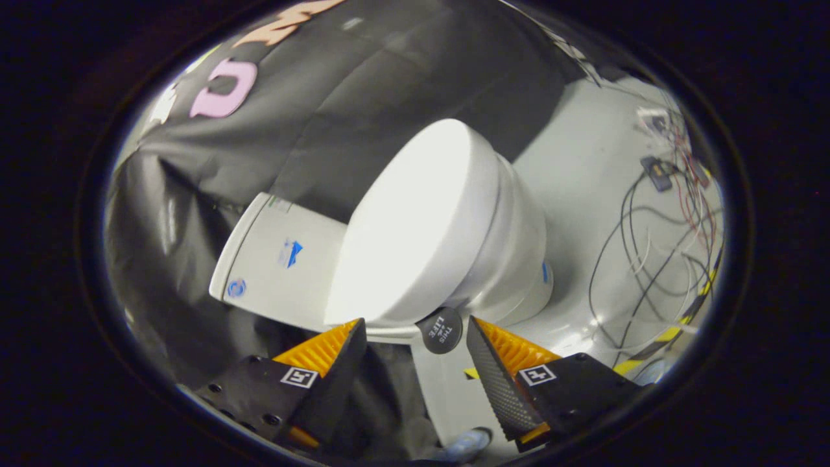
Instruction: Open the toilet lid.
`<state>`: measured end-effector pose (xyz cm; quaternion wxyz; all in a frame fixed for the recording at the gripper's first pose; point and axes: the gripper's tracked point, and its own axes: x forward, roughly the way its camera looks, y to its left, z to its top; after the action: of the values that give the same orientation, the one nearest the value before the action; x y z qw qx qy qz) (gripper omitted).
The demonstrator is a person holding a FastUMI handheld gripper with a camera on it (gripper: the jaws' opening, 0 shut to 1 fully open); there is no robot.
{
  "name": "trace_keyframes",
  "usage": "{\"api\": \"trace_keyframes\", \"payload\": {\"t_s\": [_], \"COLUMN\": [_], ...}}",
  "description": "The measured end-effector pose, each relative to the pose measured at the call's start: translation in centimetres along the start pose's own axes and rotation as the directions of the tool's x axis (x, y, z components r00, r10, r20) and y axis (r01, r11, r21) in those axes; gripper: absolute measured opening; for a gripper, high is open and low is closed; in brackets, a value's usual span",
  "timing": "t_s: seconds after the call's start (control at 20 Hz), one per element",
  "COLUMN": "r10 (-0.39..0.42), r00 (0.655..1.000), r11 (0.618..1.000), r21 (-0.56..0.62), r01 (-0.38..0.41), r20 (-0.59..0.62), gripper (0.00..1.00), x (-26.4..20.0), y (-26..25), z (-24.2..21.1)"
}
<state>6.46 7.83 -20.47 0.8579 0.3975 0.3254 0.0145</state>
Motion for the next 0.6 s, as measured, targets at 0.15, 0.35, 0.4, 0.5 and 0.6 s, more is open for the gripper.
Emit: {"api": "trace_keyframes", "payload": {"t_s": [0.15, 0.35, 0.4, 0.5, 0.6], "r10": [-0.02, -0.005, -0.01, -0.007, 0.015], "r00": [1.0, 1.0, 1.0, 1.0, 1.0], "r11": [0.991, 0.991, 0.994, 0.99, 0.971], "r21": [0.135, 0.133, 0.11, 0.142, 0.238], "r01": [0.022, 0.005, 0.011, 0.008, -0.009], "r20": [-0.017, 0.001, -0.01, -0.009, -0.025], "gripper": [0.62, 0.3, 0.15, 0.15, 0.15], "x": [1.8, 3.1, 3.2, 2.7, 2.6], "y": [-1.0, -0.2, -0.3, 0.2, 0.2], "z": [-1.1, -1.3, -1.6, -1.4, -1.5]}}
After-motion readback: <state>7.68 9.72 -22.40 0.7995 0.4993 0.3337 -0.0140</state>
